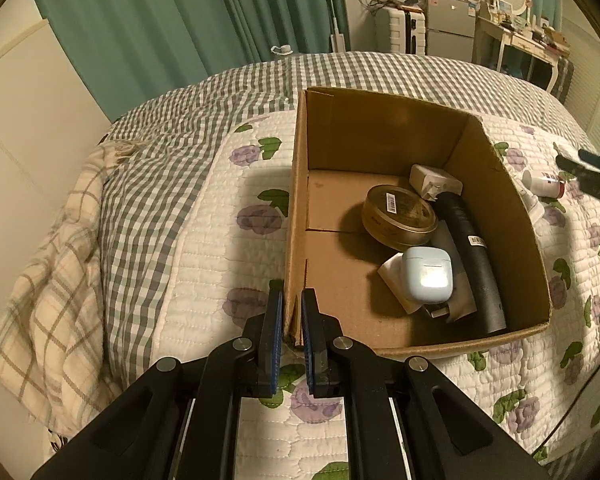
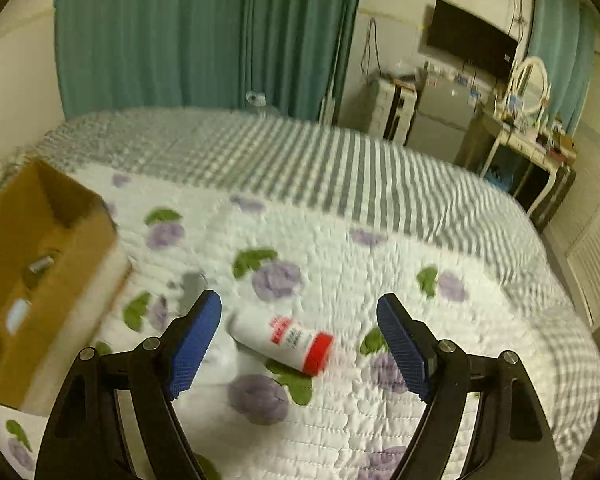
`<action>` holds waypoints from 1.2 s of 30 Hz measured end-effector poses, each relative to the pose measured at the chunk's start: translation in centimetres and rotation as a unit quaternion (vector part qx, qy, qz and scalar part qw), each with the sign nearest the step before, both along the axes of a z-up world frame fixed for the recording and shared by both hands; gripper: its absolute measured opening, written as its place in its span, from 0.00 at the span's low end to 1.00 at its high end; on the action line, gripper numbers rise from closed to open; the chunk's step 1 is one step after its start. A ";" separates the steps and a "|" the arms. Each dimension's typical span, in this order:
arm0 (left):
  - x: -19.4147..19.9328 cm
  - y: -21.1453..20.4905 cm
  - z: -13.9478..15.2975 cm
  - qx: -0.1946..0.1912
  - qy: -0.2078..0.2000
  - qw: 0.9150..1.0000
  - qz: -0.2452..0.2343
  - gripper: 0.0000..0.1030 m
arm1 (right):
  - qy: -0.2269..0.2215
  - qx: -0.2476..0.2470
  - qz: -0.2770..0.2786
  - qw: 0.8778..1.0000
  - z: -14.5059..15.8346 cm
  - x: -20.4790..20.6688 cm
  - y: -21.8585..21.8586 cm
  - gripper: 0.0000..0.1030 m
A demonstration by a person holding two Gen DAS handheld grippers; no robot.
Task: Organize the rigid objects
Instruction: 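Lower the right gripper onto the white-and-red pill bottle and grasp it, then carry the pill bottle with the right gripper into the box and release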
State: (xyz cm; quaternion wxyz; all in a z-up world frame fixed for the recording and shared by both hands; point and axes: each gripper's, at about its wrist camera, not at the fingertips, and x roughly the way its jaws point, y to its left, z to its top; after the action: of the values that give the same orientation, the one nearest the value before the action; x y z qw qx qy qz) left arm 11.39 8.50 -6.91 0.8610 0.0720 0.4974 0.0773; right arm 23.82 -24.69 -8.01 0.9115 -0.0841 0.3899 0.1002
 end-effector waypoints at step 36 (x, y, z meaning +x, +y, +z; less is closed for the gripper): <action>-0.1 0.1 0.1 -0.001 -0.001 1.000 0.003 0.08 | 0.072 0.042 -0.097 0.992 -6.6 1.7 0.7 0.80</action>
State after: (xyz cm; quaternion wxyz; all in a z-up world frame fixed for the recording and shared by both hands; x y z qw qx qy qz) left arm 11.32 8.60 -6.81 0.8612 0.0694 0.4972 0.0796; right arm 25.49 -23.95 -14.62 0.8894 0.0000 0.4559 0.0335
